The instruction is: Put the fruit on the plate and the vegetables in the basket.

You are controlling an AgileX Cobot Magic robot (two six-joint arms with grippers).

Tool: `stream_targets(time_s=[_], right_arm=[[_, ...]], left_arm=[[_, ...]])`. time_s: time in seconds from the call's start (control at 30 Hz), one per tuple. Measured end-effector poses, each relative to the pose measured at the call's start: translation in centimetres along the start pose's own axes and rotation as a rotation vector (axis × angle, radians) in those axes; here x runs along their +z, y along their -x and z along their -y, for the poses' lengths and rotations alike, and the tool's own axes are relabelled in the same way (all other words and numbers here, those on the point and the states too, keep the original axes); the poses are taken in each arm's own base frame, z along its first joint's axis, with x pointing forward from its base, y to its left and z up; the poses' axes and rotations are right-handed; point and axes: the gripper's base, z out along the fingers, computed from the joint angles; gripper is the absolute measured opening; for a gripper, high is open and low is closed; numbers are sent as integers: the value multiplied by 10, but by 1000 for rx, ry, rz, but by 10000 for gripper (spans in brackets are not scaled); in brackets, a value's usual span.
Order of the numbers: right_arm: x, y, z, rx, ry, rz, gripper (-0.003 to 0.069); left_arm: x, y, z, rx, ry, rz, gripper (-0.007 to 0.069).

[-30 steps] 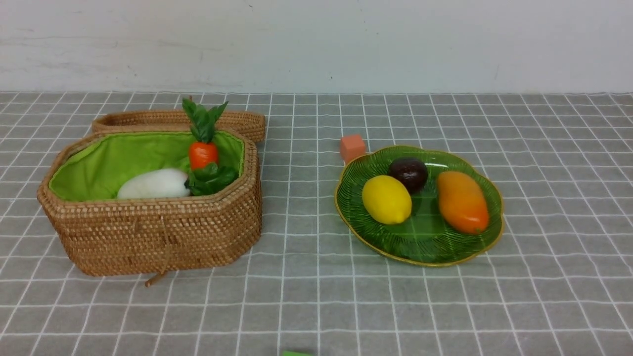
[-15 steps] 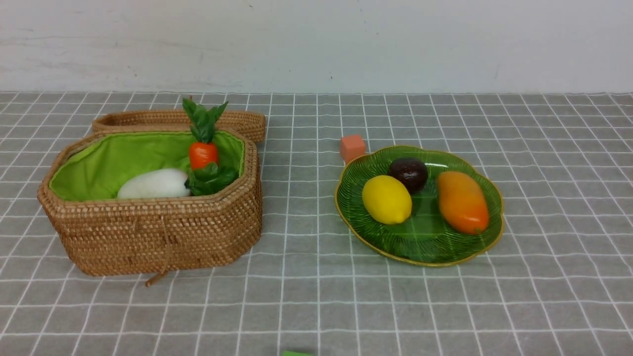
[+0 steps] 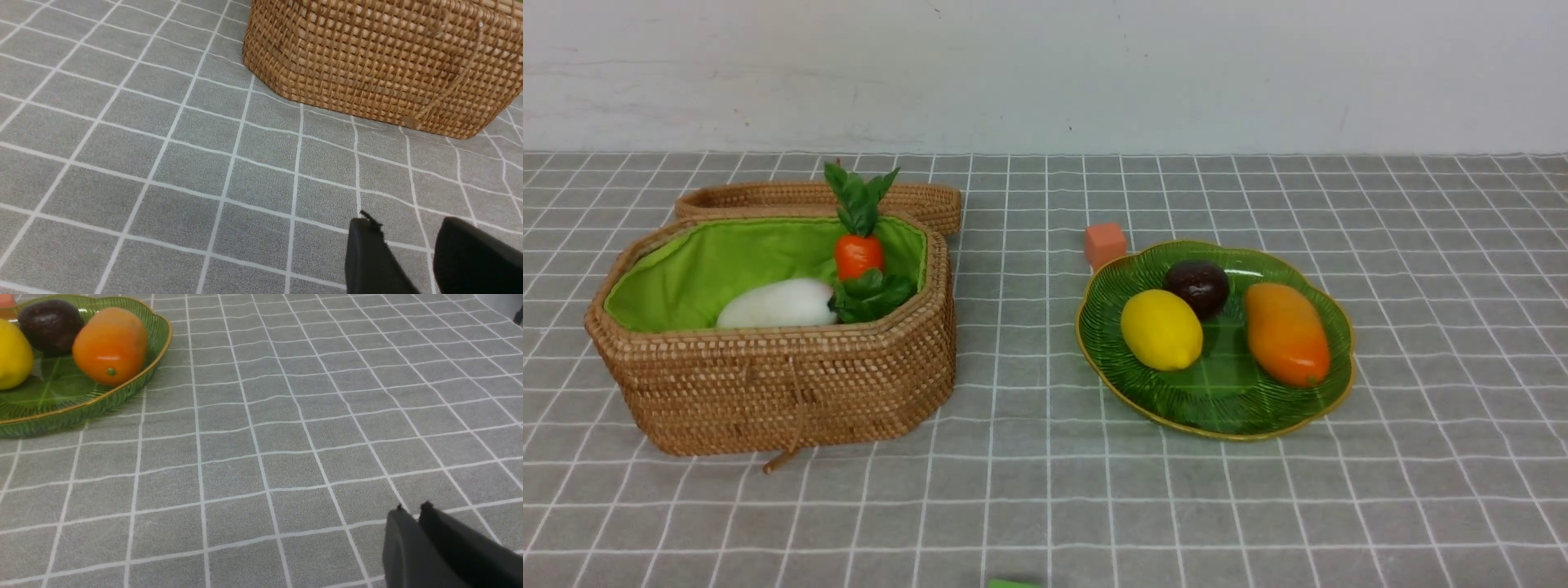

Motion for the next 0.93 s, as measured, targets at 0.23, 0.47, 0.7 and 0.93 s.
stream_targets(time_s=[0.23, 0.47, 0.7, 0.93], right_arm=[[0, 0, 0, 0, 0, 0, 66], [0, 0, 0, 0, 0, 0, 78], [0, 0, 0, 0, 0, 0, 87], [0, 0, 0, 0, 0, 0, 99]], left_arm=[[0, 0, 0, 0, 0, 0, 237], [0, 0, 0, 0, 0, 0, 237], [0, 0, 0, 0, 0, 0, 237], [0, 0, 0, 0, 0, 0, 237]])
